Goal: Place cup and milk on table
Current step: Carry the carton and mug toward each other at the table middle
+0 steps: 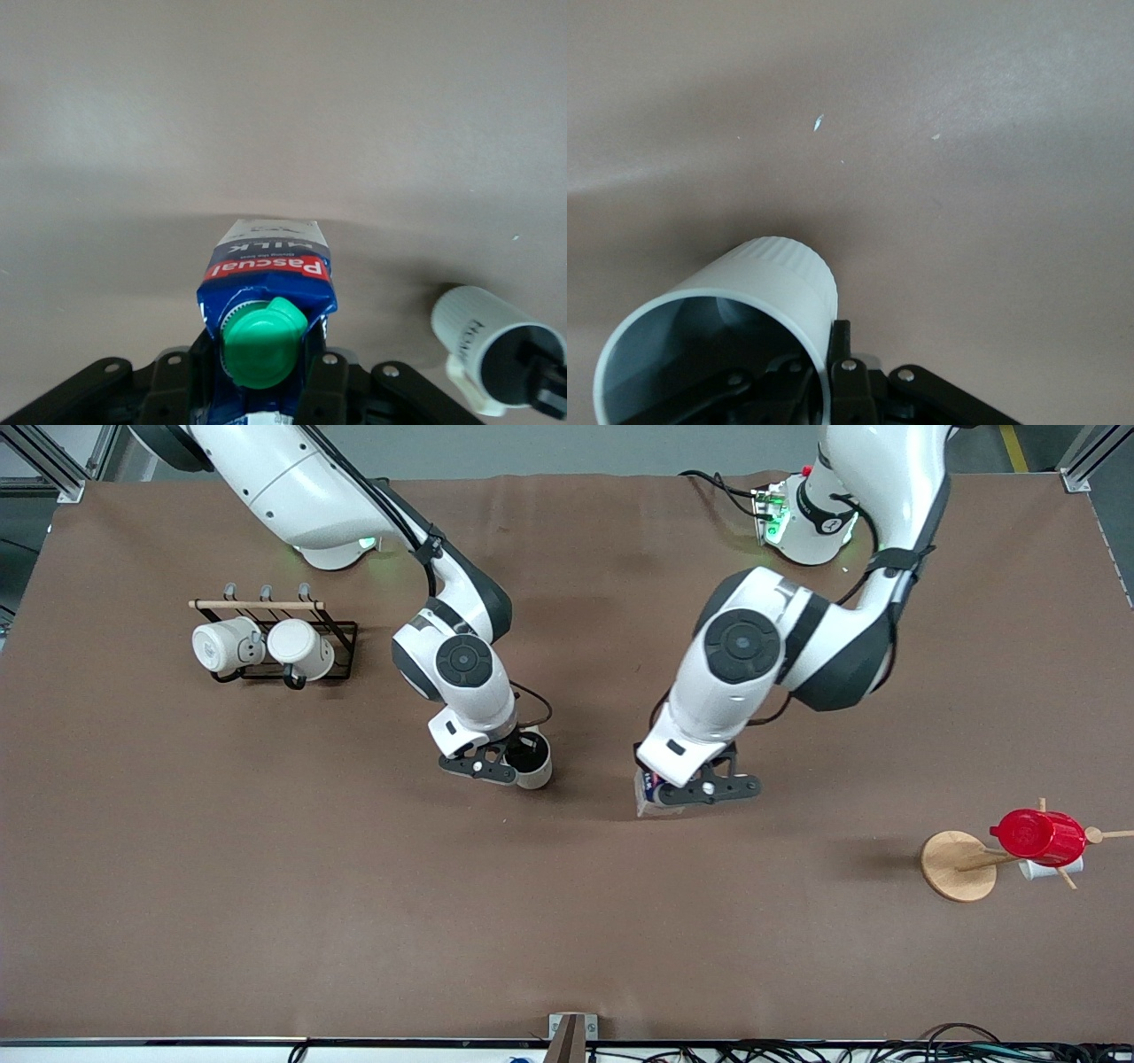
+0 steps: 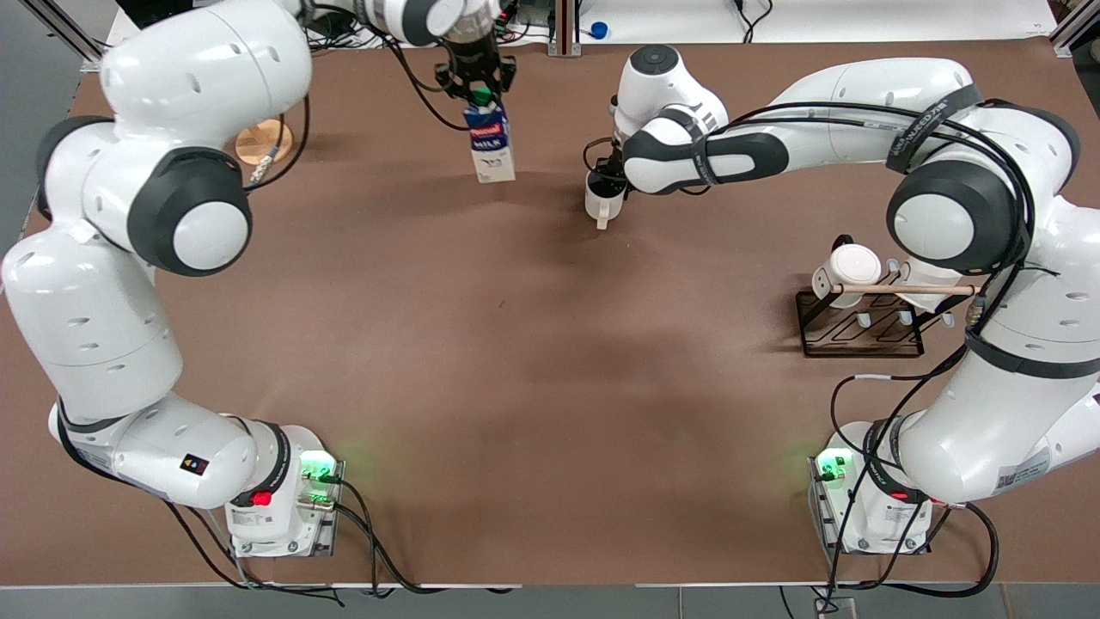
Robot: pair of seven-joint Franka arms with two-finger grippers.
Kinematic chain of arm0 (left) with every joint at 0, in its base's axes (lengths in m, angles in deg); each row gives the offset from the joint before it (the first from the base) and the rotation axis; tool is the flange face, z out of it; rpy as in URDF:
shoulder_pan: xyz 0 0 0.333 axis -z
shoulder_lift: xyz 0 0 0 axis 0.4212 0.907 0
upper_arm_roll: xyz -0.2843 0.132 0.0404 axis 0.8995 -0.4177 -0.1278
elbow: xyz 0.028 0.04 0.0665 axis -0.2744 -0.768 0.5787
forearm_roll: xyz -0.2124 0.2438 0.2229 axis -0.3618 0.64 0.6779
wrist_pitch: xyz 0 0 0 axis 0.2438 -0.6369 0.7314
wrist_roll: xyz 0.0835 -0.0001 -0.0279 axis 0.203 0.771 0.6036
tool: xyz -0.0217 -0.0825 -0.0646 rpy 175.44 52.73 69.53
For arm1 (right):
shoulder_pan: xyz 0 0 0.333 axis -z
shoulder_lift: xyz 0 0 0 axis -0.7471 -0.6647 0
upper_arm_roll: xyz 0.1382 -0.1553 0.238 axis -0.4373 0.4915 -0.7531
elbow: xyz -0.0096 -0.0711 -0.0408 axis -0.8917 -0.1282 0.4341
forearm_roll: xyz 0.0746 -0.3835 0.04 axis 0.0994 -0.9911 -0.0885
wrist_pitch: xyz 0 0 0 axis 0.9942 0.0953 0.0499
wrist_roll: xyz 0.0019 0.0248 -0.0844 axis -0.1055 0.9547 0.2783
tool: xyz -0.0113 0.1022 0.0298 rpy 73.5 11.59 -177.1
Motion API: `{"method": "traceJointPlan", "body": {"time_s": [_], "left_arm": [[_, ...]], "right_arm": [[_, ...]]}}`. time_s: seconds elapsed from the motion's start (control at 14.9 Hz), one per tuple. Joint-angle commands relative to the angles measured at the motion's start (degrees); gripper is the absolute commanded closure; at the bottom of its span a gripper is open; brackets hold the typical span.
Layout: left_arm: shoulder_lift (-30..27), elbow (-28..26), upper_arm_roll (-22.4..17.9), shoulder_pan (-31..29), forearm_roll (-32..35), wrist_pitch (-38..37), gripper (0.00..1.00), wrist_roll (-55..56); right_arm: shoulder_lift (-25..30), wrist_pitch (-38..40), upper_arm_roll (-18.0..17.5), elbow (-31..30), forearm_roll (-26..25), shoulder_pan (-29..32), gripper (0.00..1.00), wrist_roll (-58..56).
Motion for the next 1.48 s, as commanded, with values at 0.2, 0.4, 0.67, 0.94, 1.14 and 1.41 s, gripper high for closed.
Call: {"method": "traceJointPlan", "body": {"time_s": [0.2, 0.4, 0.67, 0.94, 1.14, 1.41], "left_arm": [[4.3, 4.3, -0.3, 5.7, 0.3, -0.5, 0.68, 10.1], [4.6, 4.2, -0.3, 7.5, 0.2, -0.6, 0.68, 13.6], [5.0, 4.1, -0.3, 8.5, 0.3, -0.6, 0.68, 14.4], [5.8, 4.1, -0.3, 8.8, 0.3, -0.5, 0.68, 14.4], [6.2, 4.2, -0.2, 8.8, 0.3, 0.6, 0.66, 14.2], [6.7, 4.1, -0.2, 9.0, 0.3, 2.2, 0.58, 13.8]], "right_arm": [[-1.4, -2.2, -0.2, 1.4, -1.6, -0.5, 0.98, 4.0], [-1.8, -3.0, -0.2, 1.4, -1.8, -1.1, 0.98, 4.6], [-1.9, -3.0, -0.2, 1.4, -1.8, -1.1, 0.42, 4.2], [-1.7, -2.8, -0.3, 1.3, -1.8, -0.7, 0.00, 4.3], [2.3, -1.1, -0.6, 0.9, -1.7, 0.5, 0.00, 3.5], [9.4, 9.9, -6.4, 0.7, -1.1, 8.9, 0.00, -4.5]]}}
